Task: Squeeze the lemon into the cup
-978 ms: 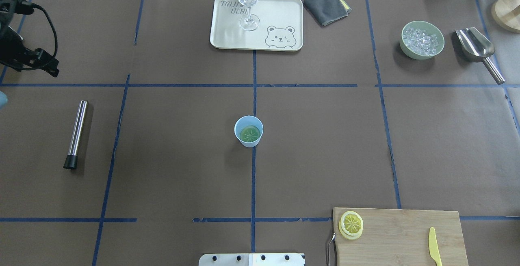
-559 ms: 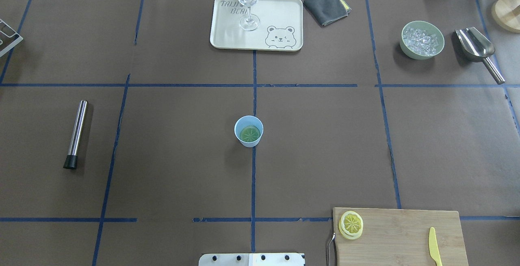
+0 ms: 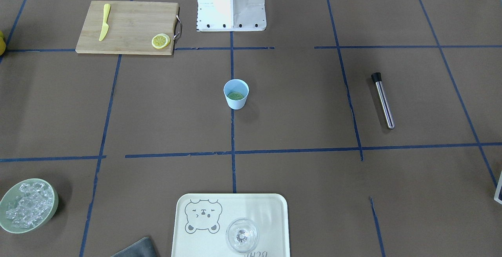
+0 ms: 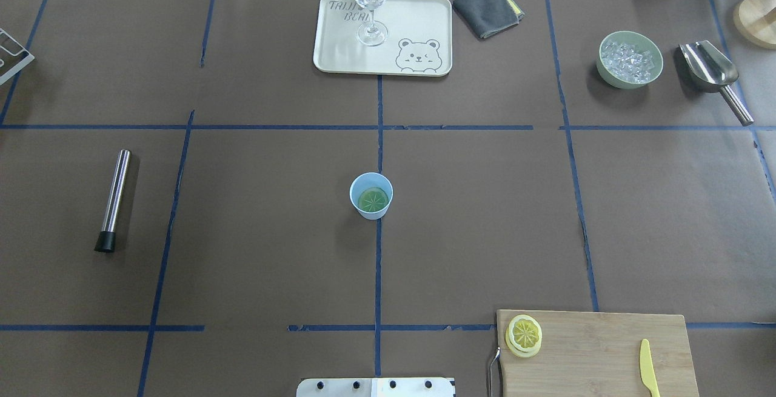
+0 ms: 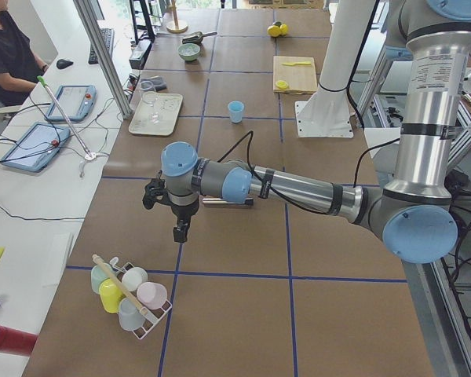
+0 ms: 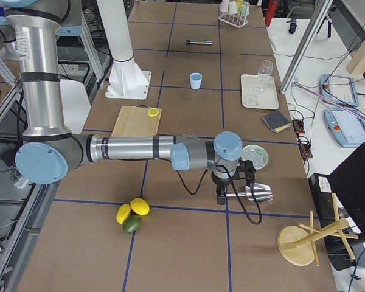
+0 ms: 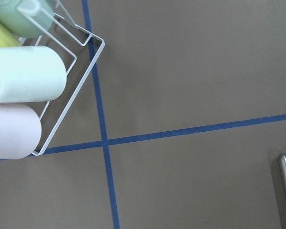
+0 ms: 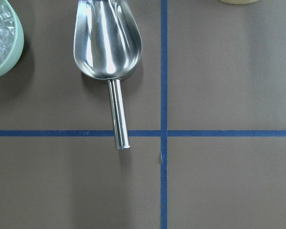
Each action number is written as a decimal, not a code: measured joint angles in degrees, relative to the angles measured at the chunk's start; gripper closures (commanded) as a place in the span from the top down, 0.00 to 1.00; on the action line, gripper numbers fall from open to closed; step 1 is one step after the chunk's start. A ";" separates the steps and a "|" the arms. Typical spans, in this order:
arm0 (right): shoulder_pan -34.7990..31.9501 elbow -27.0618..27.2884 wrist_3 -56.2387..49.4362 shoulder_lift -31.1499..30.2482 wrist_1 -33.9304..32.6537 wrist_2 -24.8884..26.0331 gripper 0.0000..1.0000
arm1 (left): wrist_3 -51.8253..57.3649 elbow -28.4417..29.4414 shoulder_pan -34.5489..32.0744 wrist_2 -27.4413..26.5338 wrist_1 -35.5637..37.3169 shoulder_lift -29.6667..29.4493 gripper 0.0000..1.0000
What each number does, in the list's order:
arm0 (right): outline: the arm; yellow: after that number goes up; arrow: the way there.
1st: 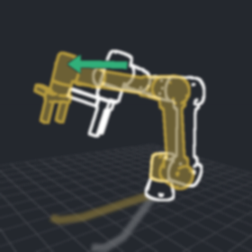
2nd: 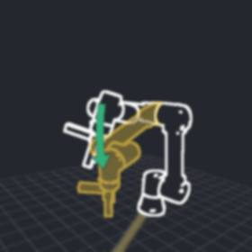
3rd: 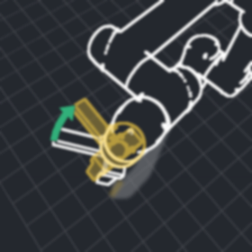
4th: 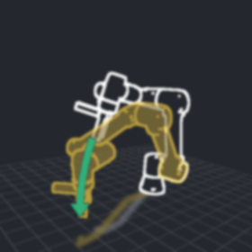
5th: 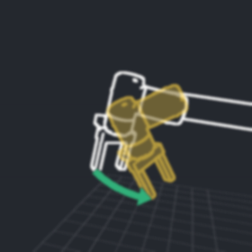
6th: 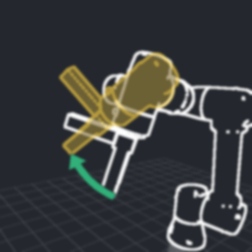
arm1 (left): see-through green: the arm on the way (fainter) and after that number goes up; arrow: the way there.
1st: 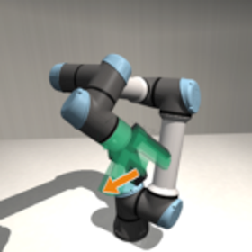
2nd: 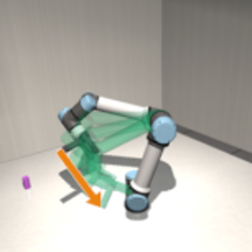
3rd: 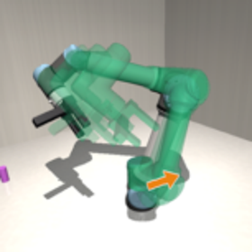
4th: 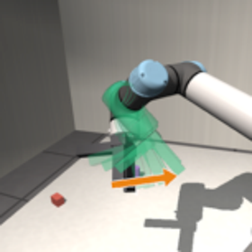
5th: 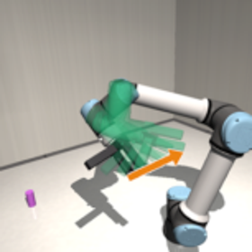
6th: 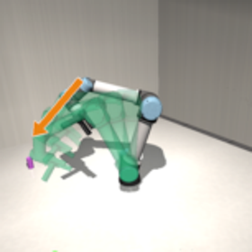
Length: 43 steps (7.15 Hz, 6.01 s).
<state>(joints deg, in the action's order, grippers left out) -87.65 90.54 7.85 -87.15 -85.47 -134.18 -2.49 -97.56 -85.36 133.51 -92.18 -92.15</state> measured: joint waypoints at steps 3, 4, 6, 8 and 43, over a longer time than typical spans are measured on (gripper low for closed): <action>0.01 -0.09 -0.24 -0.17 0.12 -0.01 1.00 | 7.29 1.90 -2.09 -0.06 0.04 3.10 1.00; -0.03 -0.09 -0.27 -0.24 0.13 -0.02 1.00 | 7.58 2.41 -2.58 -0.06 0.08 3.45 1.00; -0.01 -0.10 -0.29 -0.35 0.21 -0.02 1.00 | 7.43 3.64 -3.97 0.07 0.08 3.03 1.00; -0.03 -0.10 -0.29 -0.50 0.29 -0.04 1.00 | 7.28 3.89 -4.55 0.16 0.06 2.65 1.00; -0.06 -0.62 0.04 -0.47 0.30 -0.46 1.00 | -5.68 2.81 -4.58 0.24 -0.77 1.36 1.00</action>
<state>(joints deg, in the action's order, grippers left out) -87.71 89.91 7.89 -87.63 -85.17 -134.65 -8.18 -94.74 -89.94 133.74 -92.96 -90.79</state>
